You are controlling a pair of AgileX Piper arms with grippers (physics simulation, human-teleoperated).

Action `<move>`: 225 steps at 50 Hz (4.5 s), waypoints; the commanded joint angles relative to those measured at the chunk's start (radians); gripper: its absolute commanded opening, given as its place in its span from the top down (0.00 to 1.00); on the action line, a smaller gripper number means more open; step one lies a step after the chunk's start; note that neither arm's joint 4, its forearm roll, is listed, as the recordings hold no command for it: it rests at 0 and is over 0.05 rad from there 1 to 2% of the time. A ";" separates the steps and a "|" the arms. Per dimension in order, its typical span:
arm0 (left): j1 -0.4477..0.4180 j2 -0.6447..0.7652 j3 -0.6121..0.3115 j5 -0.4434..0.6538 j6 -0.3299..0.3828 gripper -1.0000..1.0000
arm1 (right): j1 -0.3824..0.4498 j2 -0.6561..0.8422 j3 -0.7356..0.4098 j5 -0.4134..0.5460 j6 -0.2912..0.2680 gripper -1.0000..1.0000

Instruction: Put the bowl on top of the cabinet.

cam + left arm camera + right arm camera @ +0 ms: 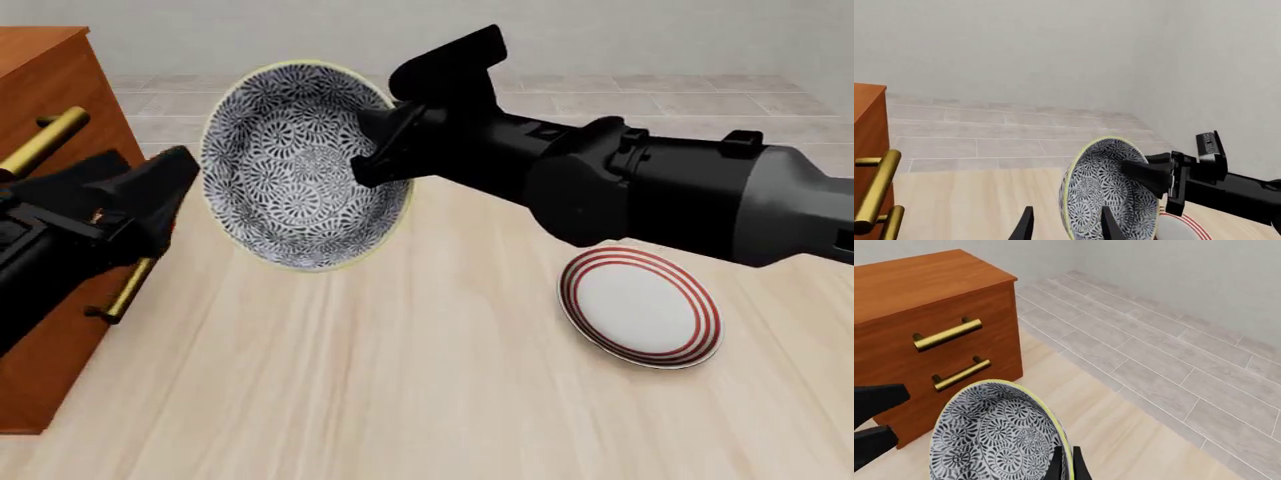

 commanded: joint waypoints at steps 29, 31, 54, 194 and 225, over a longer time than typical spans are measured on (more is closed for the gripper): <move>-0.043 0.262 -0.001 -0.181 -0.065 0.00 | 0.013 -0.014 -0.010 -0.002 0.006 1.00; -0.049 0.269 0.000 -0.187 -0.066 0.00 | 0.014 -0.015 -0.011 -0.001 0.006 1.00; -0.057 0.293 0.011 -0.225 -0.046 1.00 | 0.020 -0.016 -0.019 0.007 0.001 1.00; -0.027 0.249 -0.418 0.283 -0.086 1.00 | -0.146 -0.379 0.481 -0.477 0.296 0.00; 0.238 0.268 -0.728 0.682 -0.096 1.00 | -0.151 -0.246 0.544 -0.609 0.329 0.00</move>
